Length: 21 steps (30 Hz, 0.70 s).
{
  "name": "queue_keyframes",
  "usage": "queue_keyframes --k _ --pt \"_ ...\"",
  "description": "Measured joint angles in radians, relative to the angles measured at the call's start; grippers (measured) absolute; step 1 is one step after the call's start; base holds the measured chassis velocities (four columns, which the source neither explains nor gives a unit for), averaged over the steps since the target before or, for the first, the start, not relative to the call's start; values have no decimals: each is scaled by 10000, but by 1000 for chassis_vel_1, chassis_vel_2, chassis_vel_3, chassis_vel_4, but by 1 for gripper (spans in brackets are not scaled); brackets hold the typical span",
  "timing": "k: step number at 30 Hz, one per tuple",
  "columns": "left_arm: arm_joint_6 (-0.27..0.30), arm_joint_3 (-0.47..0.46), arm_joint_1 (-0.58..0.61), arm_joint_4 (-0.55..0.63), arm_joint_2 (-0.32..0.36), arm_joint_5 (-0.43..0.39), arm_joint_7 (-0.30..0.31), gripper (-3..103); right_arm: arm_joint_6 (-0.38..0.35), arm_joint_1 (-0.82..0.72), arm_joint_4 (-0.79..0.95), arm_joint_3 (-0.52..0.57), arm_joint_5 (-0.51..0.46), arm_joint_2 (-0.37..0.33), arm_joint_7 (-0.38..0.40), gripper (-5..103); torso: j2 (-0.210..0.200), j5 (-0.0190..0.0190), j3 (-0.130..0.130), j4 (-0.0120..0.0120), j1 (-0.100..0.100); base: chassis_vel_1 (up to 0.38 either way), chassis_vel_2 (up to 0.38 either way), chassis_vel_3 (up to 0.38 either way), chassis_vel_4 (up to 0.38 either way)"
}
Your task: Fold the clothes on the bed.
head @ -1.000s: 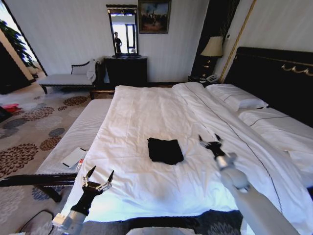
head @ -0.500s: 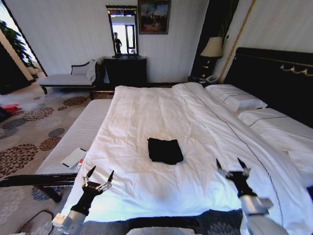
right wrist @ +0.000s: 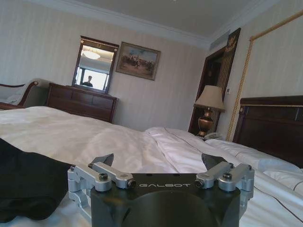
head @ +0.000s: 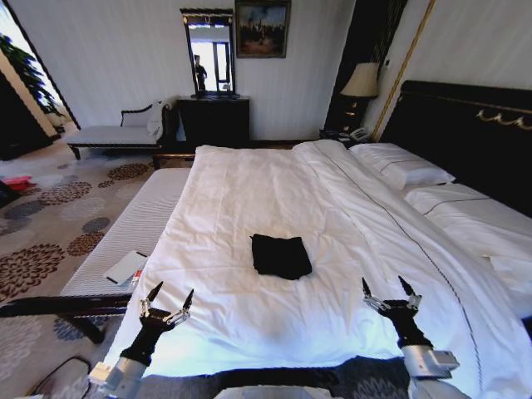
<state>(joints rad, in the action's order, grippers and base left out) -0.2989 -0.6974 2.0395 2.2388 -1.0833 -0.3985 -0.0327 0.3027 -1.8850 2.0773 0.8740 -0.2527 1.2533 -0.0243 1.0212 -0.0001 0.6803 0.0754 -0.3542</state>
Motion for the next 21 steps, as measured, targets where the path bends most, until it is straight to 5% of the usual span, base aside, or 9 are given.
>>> queue_keyframes --k 21 --pt "0 0 0 0 0 0 0 100 -47 43 -12 -33 -23 -30 2 100 -1 1 0 1 0 0 0 0 0"
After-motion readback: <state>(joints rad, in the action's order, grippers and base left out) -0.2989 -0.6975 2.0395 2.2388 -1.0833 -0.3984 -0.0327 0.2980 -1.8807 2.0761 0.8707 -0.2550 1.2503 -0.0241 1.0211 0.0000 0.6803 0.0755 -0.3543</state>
